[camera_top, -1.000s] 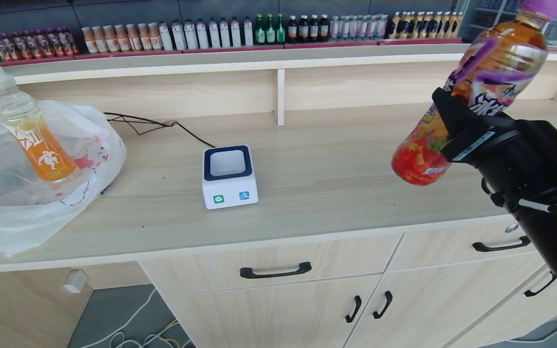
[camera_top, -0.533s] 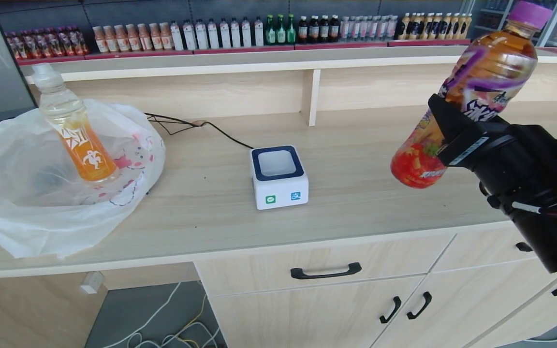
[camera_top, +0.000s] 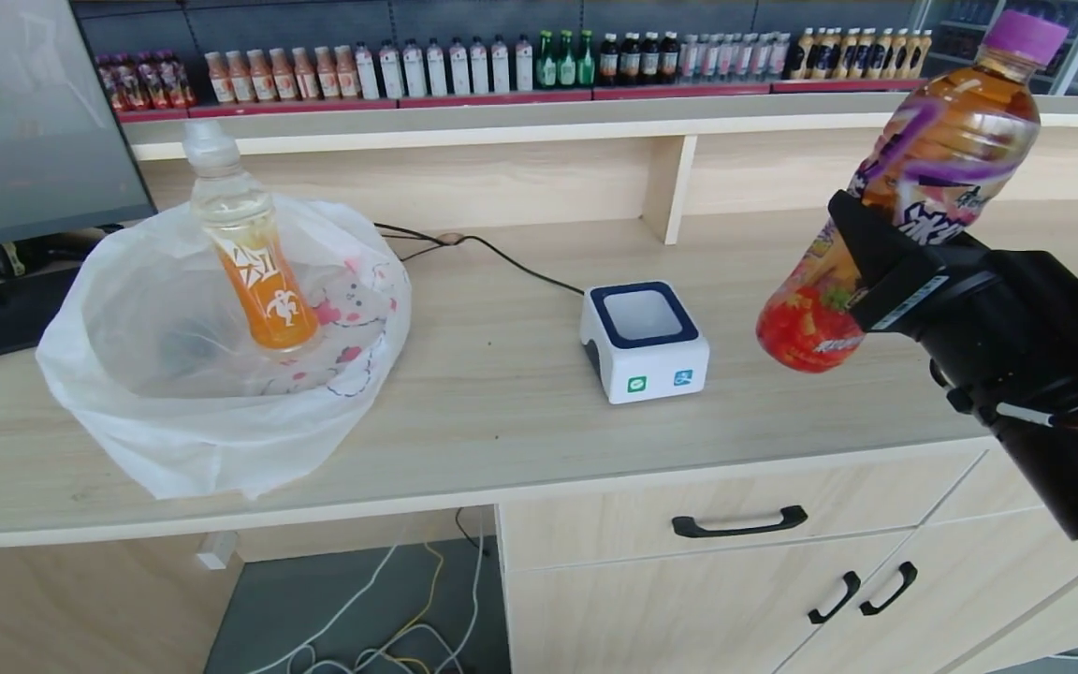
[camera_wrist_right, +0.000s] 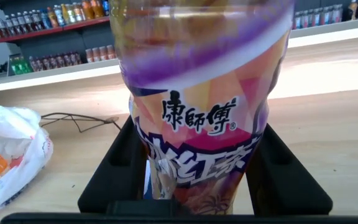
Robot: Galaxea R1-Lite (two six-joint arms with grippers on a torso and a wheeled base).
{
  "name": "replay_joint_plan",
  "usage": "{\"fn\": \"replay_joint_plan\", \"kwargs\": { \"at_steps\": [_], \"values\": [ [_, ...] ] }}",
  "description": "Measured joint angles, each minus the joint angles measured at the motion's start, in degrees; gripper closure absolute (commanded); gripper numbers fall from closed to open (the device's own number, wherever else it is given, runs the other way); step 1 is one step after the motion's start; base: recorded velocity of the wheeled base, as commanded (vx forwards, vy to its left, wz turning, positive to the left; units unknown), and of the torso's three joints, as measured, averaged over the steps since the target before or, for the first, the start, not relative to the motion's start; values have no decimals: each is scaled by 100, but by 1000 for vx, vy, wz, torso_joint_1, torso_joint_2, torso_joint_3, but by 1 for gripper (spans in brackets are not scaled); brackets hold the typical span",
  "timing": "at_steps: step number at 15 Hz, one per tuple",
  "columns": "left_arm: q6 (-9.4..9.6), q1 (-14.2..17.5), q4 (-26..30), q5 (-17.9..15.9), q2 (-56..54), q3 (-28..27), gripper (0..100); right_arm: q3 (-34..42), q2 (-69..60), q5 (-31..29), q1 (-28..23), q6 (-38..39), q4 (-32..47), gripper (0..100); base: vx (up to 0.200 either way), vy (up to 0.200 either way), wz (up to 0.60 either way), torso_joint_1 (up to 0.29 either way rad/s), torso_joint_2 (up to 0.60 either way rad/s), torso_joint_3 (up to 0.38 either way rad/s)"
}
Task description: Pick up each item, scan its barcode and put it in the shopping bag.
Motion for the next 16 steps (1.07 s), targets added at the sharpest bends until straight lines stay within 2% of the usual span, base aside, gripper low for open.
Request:
{"fn": "replay_joint_plan", "kwargs": {
  "at_steps": [1,7,11,16],
  "values": [
    [6,-2,4,5,0,0,0,6,-9,-2,2,0,2,100,0,200,0,7,2,2],
    [22,0,0,0,-2,0,0,78,5,60,-20,0,-52,100,0,0,0,0,0,0],
    [30,-7,2,0,-2,0,0,22,72,304,16,-93,-82,100,0,0,0,0,0,0],
    [57,0,2,2,-2,0,0,-411,400,257,243,-99,-72,100,0,0,0,0,0,0]
  ]
}}
